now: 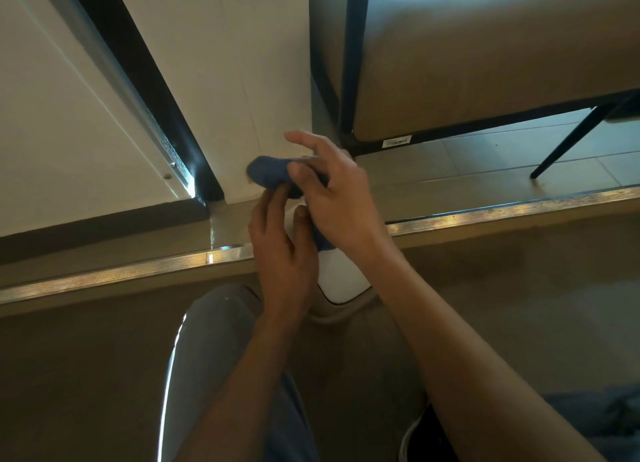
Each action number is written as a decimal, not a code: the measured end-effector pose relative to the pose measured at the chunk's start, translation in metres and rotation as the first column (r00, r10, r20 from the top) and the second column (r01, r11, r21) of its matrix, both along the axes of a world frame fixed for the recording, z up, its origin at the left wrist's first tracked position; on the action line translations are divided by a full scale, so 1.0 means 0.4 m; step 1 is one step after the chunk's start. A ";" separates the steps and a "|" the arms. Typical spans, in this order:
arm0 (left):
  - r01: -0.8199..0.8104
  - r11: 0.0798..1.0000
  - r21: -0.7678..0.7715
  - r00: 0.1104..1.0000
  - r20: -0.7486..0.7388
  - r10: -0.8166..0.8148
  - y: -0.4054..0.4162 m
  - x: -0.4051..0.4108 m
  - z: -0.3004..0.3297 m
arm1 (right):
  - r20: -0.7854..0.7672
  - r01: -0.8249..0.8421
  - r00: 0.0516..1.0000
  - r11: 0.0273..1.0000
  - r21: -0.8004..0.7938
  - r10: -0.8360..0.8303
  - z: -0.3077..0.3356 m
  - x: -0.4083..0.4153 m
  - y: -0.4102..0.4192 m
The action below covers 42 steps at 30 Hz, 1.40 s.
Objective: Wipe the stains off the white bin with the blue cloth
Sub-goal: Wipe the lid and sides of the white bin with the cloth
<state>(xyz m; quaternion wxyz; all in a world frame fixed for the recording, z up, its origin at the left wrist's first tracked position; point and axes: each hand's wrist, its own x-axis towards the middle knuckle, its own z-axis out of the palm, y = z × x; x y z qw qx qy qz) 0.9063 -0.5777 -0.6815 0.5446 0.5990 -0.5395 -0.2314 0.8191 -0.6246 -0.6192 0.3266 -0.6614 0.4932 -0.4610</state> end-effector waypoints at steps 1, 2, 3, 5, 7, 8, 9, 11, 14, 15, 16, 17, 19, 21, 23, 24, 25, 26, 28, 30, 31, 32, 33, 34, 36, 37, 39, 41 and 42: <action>-0.016 1.000 -0.009 0.999 -0.042 0.015 0.002 0.011 0.005 | 0.046 -0.038 0.998 0.999 0.024 0.037 0.008 0.014 -0.002; -0.022 1.000 -0.014 0.995 -0.098 0.020 0.000 0.024 0.009 | 0.091 -0.061 0.994 0.997 0.038 0.057 0.013 0.028 -0.004; -0.017 1.000 -0.023 0.987 -0.163 0.013 -0.003 0.037 0.012 | 0.146 -0.078 0.987 0.994 0.071 0.067 0.014 0.042 -0.006; -0.013 0.999 -0.042 0.958 -0.287 0.001 -0.010 0.060 0.023 | 0.292 -0.135 0.954 0.972 0.194 0.074 0.011 0.072 -0.004; -0.026 1.000 -0.015 0.935 -0.354 0.019 -0.016 0.078 0.031 | 0.357 -0.201 0.930 0.937 0.286 0.091 -0.005 0.099 0.003; -0.028 1.000 0.012 0.930 -0.366 0.031 -0.020 0.087 0.031 | 0.356 -0.222 0.929 0.925 0.309 0.104 -0.017 0.107 0.004; -0.029 0.999 0.037 0.930 -0.364 0.041 -0.024 0.097 0.028 | 0.340 -0.229 0.933 0.920 0.318 0.115 -0.029 0.108 0.006; -0.059 0.995 0.079 0.953 -0.293 0.080 -0.038 0.116 0.016 | 0.250 -0.176 0.963 0.939 0.294 0.102 -0.050 0.090 0.003; -0.057 0.989 0.137 0.987 -0.140 0.076 -0.060 0.129 -0.013 | 0.051 0.009 0.998 0.980 0.199 -0.020 -0.089 0.030 -0.006; -0.018 0.987 0.161 0.994 -0.103 0.035 -0.064 0.126 -0.021 | -0.038 0.070 0.997 0.982 0.174 -0.064 -0.105 0.004 -0.010; 0.026 0.984 0.179 0.998 -0.061 -0.016 -0.068 0.122 -0.028 | -0.140 0.121 0.985 0.980 0.160 -0.099 -0.125 -0.021 -0.016; 0.067 0.981 0.180 0.998 -0.011 -0.066 -0.071 0.119 -0.032 | -0.243 0.163 0.962 0.975 0.153 -0.122 -0.149 -0.046 -0.023; 0.153 0.977 0.148 0.981 0.099 -0.168 -0.073 0.123 -0.044 | -0.384 0.214 0.911 0.968 0.132 -0.149 -0.191 -0.088 -0.032; 0.254 0.958 0.131 0.943 0.186 -0.276 -0.075 0.135 -0.056 | -0.395 0.214 0.904 0.973 0.087 -0.164 -0.220 -0.110 -0.035; 0.298 0.943 0.150 0.910 0.256 -0.328 -0.076 0.148 -0.063 | -0.386 0.199 0.907 0.979 0.041 -0.169 -0.236 -0.116 -0.036; 0.286 0.945 0.158 0.895 0.309 -0.323 -0.078 0.154 -0.067 | -0.394 0.193 0.904 0.981 0.023 -0.169 -0.243 -0.117 -0.040; 0.266 0.951 0.159 0.873 0.379 -0.308 -0.085 0.161 -0.075 | -0.410 0.188 0.896 0.982 0.005 -0.169 -0.249 -0.118 -0.045; 0.249 0.953 0.175 0.836 0.458 -0.303 -0.097 0.167 -0.085 | -0.429 0.186 0.887 0.983 -0.009 -0.172 -0.253 -0.120 -0.052; 0.221 0.933 0.285 0.778 0.524 -0.345 -0.121 0.173 -0.104 | -0.456 0.181 0.872 0.983 -0.036 -0.177 -0.259 -0.127 -0.068; 0.225 0.888 0.401 0.810 0.430 -0.399 -0.133 0.171 -0.104 | -0.469 0.180 0.863 0.982 -0.063 -0.188 -0.267 -0.132 -0.079; 0.248 0.864 0.438 0.842 0.344 -0.416 -0.140 0.167 -0.100 | -0.472 0.186 0.859 0.980 -0.075 -0.200 -0.269 -0.132 -0.081; 0.273 0.845 0.460 0.866 0.264 -0.424 -0.145 0.160 -0.091 | -0.475 0.194 0.854 0.977 -0.088 -0.212 -0.272 -0.130 -0.081; 0.288 0.829 0.479 0.877 0.217 -0.429 -0.151 0.156 -0.081 | -0.481 0.199 0.848 0.975 -0.099 -0.222 -0.274 -0.127 -0.081; 0.293 0.819 0.494 0.871 0.215 -0.442 -0.159 0.151 -0.068 | -0.489 0.201 0.843 0.974 -0.101 -0.224 -0.277 -0.124 -0.079; 0.276 0.794 0.542 0.843 0.260 -0.471 -0.195 0.141 -0.060 | -0.510 0.201 0.832 0.975 -0.093 -0.221 -0.282 -0.119 -0.078; 0.269 0.770 0.579 0.820 0.283 -0.498 -0.219 0.130 -0.059 | -0.516 0.202 0.828 0.975 -0.087 -0.218 -0.284 -0.117 -0.078; 0.269 0.712 0.649 0.757 0.315 -0.573 -0.274 0.099 -0.055 | -0.515 0.206 0.830 0.976 -0.073 -0.214 -0.285 -0.117 -0.081; 0.281 0.665 0.692 0.699 0.327 -0.636 -0.316 0.063 -0.048 | -0.512 0.218 0.831 0.974 -0.057 -0.216 -0.283 -0.118 -0.086; 0.288 0.658 0.696 0.683 0.332 -0.650 -0.328 0.052 -0.045 | -0.512 0.224 0.831 0.974 -0.045 -0.215 -0.282 -0.119 -0.088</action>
